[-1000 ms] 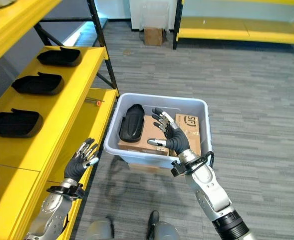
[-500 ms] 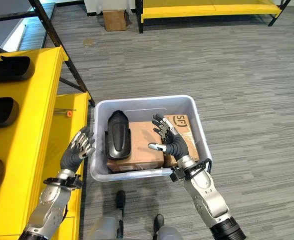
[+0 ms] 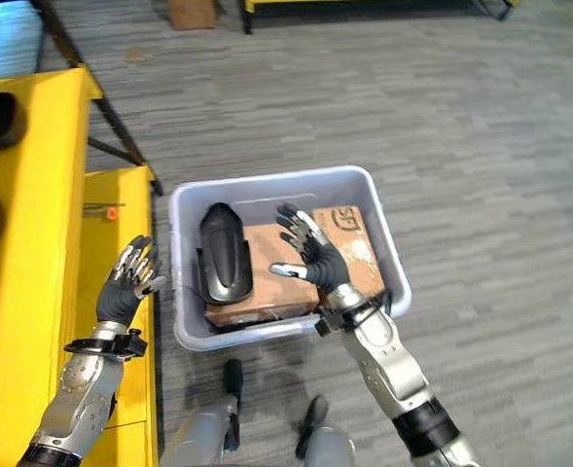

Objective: Move parts from the plastic box to the shelf.

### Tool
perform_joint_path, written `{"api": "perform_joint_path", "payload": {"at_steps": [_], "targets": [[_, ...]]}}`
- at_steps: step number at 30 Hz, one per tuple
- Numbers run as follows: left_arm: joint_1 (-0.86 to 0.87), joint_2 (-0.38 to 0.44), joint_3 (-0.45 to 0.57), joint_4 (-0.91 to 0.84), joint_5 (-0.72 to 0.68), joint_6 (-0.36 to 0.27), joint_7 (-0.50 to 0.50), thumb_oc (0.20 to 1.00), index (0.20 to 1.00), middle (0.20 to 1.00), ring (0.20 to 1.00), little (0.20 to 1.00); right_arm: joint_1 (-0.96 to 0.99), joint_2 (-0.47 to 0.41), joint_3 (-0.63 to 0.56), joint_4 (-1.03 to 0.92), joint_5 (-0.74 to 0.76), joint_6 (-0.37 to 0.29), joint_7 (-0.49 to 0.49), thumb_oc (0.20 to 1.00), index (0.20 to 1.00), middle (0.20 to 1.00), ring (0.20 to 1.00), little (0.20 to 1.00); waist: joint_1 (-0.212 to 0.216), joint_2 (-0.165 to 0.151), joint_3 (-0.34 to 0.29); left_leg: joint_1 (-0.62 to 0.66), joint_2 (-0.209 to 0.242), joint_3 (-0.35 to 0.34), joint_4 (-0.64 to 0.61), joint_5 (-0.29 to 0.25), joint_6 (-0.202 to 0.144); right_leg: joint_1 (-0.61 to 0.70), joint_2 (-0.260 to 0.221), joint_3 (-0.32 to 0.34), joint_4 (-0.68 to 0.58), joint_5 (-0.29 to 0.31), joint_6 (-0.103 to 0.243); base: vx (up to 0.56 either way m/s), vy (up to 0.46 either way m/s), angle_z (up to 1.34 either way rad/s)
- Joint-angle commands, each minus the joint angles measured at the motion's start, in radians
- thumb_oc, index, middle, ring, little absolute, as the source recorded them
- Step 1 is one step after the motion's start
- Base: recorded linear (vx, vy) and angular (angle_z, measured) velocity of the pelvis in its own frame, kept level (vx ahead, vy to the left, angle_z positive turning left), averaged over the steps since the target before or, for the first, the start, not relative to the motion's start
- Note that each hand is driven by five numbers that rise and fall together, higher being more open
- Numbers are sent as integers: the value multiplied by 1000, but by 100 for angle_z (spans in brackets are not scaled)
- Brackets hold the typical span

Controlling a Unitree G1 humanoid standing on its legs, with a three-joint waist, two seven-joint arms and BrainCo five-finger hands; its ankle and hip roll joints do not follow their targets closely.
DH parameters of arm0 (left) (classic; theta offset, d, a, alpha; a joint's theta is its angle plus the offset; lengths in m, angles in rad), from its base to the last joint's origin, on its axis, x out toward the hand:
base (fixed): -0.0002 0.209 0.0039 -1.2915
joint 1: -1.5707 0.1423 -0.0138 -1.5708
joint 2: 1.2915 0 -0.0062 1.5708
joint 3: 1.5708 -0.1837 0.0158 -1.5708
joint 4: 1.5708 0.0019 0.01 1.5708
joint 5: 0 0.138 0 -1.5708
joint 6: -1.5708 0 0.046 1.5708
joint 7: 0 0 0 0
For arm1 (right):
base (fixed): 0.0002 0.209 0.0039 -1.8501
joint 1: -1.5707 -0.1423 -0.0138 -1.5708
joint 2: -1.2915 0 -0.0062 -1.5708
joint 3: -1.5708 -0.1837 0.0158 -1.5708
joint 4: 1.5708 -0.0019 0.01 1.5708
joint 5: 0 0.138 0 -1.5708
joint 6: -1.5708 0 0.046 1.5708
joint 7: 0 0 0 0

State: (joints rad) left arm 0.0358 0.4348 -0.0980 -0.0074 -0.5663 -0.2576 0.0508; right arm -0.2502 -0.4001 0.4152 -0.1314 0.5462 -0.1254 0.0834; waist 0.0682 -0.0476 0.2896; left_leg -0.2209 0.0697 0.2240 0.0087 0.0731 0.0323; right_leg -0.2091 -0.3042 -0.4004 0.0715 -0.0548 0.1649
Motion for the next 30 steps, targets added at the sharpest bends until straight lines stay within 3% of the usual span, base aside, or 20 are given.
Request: {"api": "perform_joint_path", "payload": {"at_steps": [1, 2, 4, 5, 10, 16, 22, 30], "targets": [[-52, 46, -2, -94, 45, -74, 11, 1000, 1000, 1000, 1000, 1000, 17, 31, -33, -93, 17, -51, 5, 1000, 1000, 1000, 1000, 1000, -2, -66, 16, 8, 77, -53, 123, -127, -63, 20, -34, 91, -70, 183, 22, 37, -226, 31], [-80, 29, -29, -88, 62, -80, 9, 1000, 1000, 1000, 1000, 1000, 39, 19, -37, -116, 49, -57, 11, 1000, 1000, 1000, 1000, 1000, -20, -68, 13, 6, 96, -69, 87, -89, -91, 12, -10, 97, -55, 169, 8, 38, -245, 68], [-84, 21, -33, -82, 72, -81, 14, 1000, 1000, 1000, 1000, 1000, 44, 16, -38, -121, 54, -59, 14, 1000, 1000, 1000, 1000, 1000, -27, -65, 11, 11, 103, -73, 68, -77, -100, 15, -7, 76, -57, 173, 9, 50, -240, 64], [-107, 9, -49, -64, 75, -78, 22, 1000, 1000, 1000, 1000, 1000, 54, 8, -40, -123, 69, -62, 13, 1000, 1000, 1000, 1000, 1000, -41, -59, 11, 25, 131, -70, 30, -50, -117, 19, -1, 44, -50, 168, 11, 45, -210, 28], [-150, -8, -63, -14, 103, -80, 52, 1000, 1000, 1000, 1000, 1000, 77, -7, -49, -129, 94, -72, 5, 1000, 1000, 1000, 1000, 1000, -71, -52, 21, 37, 180, -41, -50, 8, -146, -21, 45, 45, -45, 152, 1, 37, -167, -13], [-208, -22, -49, 53, 154, -89, 126, 1000, 1000, 1000, 1000, 1000, 77, -6, -49, -134, 104, -80, -13, 1000, 1000, 1000, 1000, 1000, -93, -61, 33, 39, 207, 1, -92, 30, -162, -73, 76, 71, -58, 162, -1, 25, -65, -18], [-300, -15, 1, 122, 261, -111, 275, 1000, 1000, 1000, 1000, 1000, 70, -3, -58, -146, 108, -105, -45, 1000, 1000, 1000, 1000, 1000, -118, -84, 61, 11, 216, 32, -95, 32, -173, -139, 92, 105, -69, 183, -2, 12, -15, -16], [-400, 12, 65, 155, 367, -125, 439, 1000, 1000, 1000, 1000, 1000, 51, -6, -56, -139, 120, -132, -70, 1000, 1000, 1000, 1000, 1000, -130, -116, 111, -29, 214, 23, -90, 33, -177, -171, 91, 107, -70, 189, -5, -2, -5, -7]]}}
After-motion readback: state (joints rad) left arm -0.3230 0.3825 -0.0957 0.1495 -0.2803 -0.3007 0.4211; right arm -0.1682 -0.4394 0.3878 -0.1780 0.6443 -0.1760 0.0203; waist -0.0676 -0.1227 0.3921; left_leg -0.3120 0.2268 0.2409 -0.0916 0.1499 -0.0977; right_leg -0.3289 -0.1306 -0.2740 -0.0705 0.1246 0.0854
